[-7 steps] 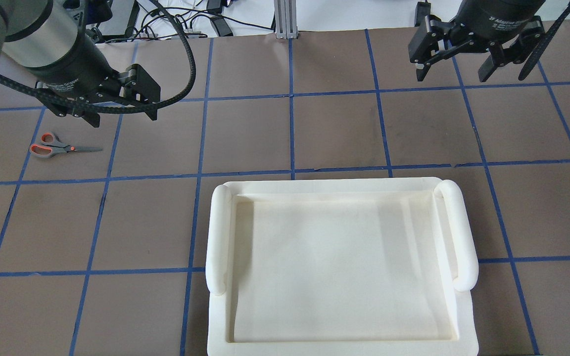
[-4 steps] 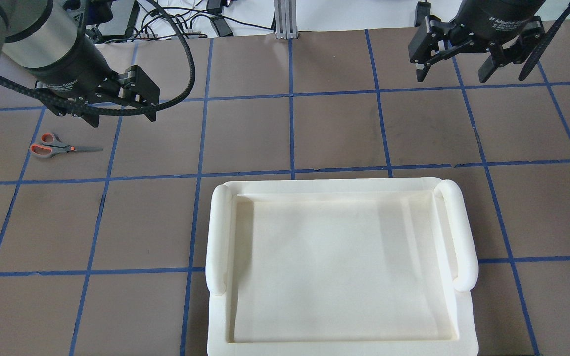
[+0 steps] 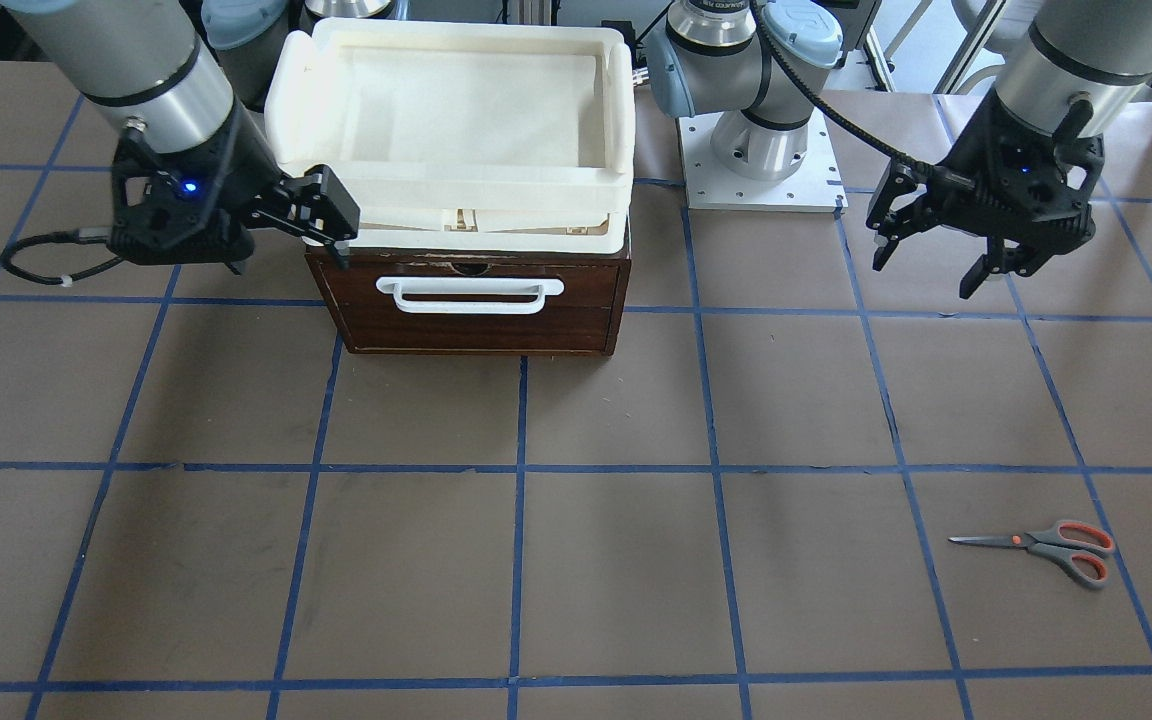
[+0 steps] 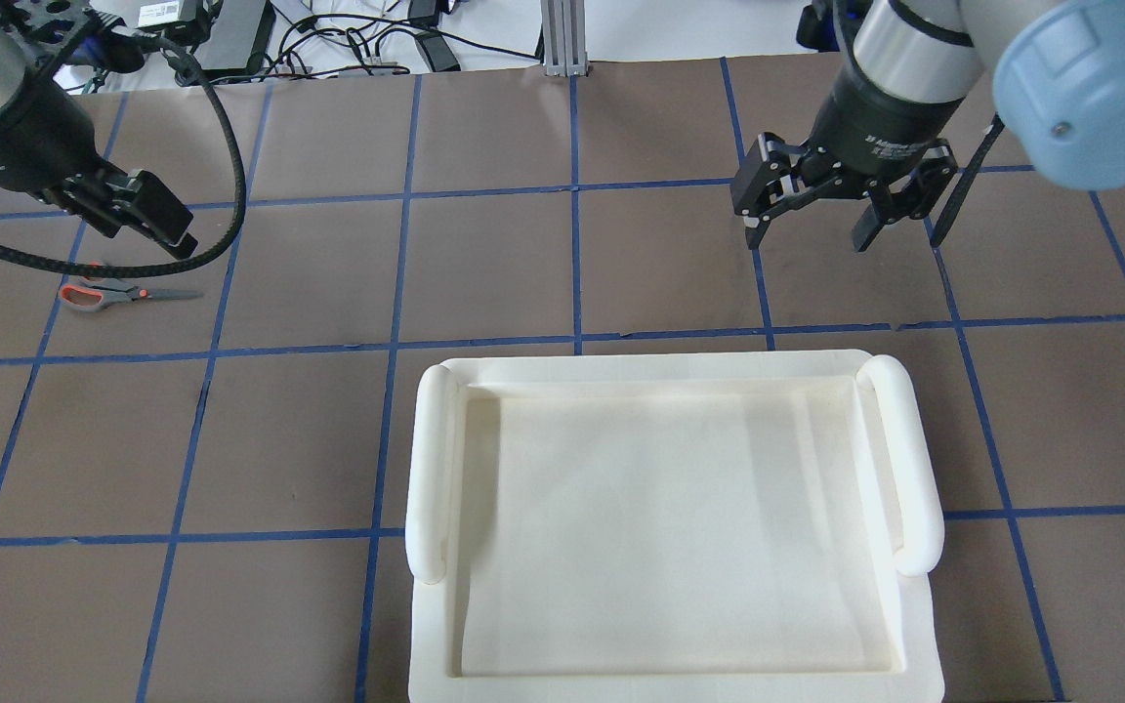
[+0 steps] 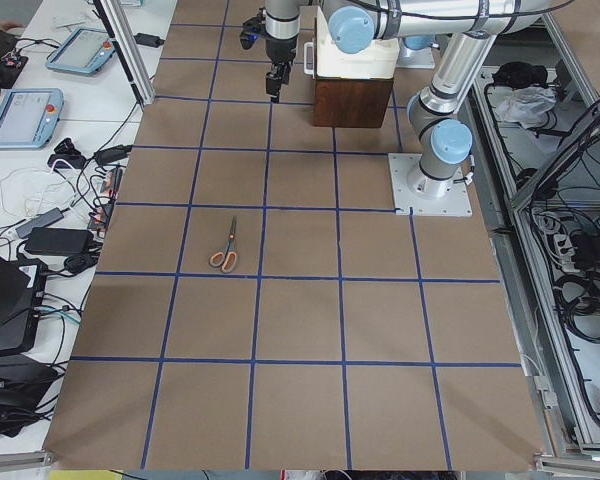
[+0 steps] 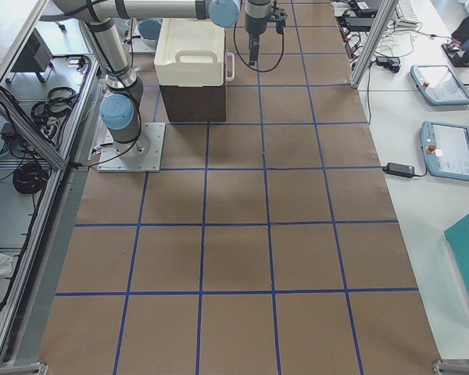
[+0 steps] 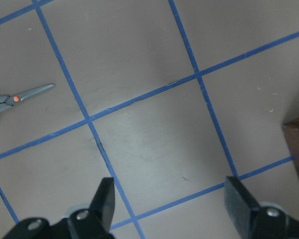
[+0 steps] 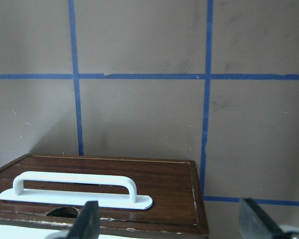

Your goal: Place scissors in drawer with both arms

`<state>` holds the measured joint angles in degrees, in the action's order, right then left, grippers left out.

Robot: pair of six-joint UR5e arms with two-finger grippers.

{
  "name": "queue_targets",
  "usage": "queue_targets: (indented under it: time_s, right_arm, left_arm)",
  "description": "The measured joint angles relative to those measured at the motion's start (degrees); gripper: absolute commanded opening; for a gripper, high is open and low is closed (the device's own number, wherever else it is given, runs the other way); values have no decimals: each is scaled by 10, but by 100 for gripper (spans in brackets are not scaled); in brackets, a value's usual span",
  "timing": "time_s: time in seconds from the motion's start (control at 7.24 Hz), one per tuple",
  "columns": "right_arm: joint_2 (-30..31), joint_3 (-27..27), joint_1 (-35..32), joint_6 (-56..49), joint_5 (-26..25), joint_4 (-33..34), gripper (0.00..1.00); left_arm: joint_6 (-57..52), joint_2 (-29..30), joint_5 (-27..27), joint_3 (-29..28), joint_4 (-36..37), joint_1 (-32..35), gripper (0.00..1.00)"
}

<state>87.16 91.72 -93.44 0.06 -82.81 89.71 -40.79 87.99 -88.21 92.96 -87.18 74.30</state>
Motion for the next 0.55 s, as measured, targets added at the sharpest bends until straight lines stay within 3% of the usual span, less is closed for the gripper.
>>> queue_targets:
  time_s: [0.14,0.55]
  right_arm:
    - [-29,8,-34,-41,4,24,100]
    - [-109,4,-79,-326,8,69,100]
  left_arm:
    - [-84,20,1,1,15,-38,100]
    - [-310,103,-6,4,95,-115,100]
